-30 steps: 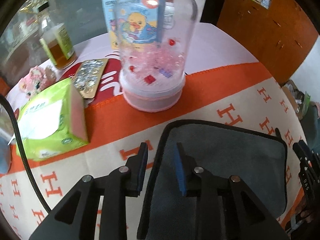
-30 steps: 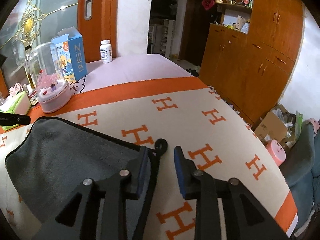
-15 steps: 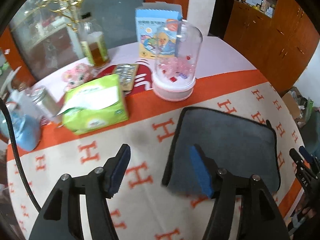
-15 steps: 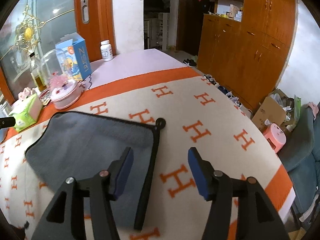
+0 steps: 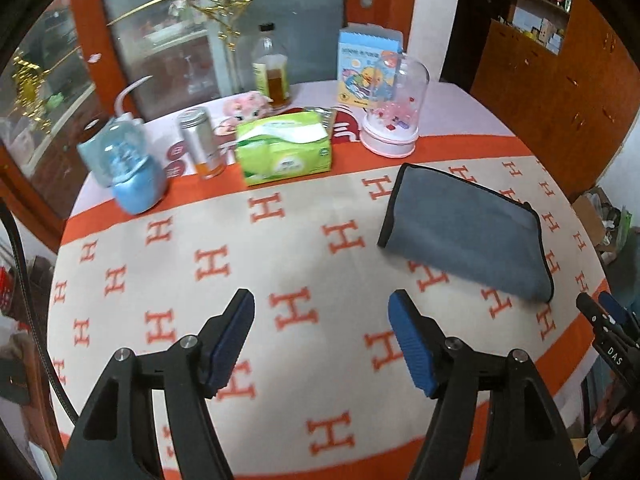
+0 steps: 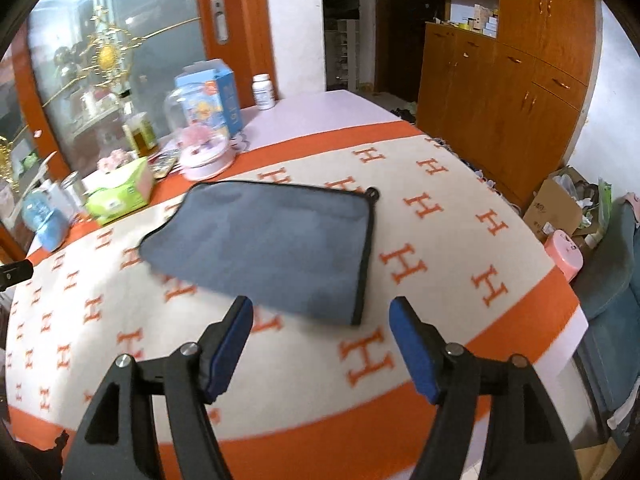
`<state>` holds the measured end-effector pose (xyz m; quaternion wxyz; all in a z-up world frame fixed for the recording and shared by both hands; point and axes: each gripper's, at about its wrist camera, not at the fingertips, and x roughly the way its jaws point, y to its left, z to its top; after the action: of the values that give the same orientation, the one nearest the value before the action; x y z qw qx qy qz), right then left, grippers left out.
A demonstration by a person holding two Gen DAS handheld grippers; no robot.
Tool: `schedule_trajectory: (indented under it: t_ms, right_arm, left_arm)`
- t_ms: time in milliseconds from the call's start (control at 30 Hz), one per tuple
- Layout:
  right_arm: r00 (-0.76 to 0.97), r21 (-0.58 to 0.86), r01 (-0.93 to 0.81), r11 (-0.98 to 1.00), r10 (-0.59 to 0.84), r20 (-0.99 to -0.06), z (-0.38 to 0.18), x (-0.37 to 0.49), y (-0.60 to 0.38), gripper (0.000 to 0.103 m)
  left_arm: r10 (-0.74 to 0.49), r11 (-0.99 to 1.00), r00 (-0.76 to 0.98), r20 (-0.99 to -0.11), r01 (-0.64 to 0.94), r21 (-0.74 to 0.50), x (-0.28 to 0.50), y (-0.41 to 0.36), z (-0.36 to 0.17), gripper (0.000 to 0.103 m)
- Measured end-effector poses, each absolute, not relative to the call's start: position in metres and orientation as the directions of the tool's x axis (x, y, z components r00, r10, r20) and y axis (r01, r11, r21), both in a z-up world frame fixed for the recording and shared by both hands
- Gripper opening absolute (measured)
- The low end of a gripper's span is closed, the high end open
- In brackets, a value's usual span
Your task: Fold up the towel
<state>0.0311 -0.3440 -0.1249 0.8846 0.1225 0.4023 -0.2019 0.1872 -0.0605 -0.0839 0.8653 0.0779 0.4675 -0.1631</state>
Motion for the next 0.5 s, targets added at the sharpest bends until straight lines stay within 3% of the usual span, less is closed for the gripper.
schedule_trajectory:
  t_ms: [500]
  right_arm:
    - [0.623,0.064,0.335,0.94,-0.171,-0.763,-0.087,-0.019,-0.245,0.084]
  left_arm:
    - [-0.277,0.945,0.59,-0.758,0.31,-0.104,0.096,0.04,-0.032,0.087]
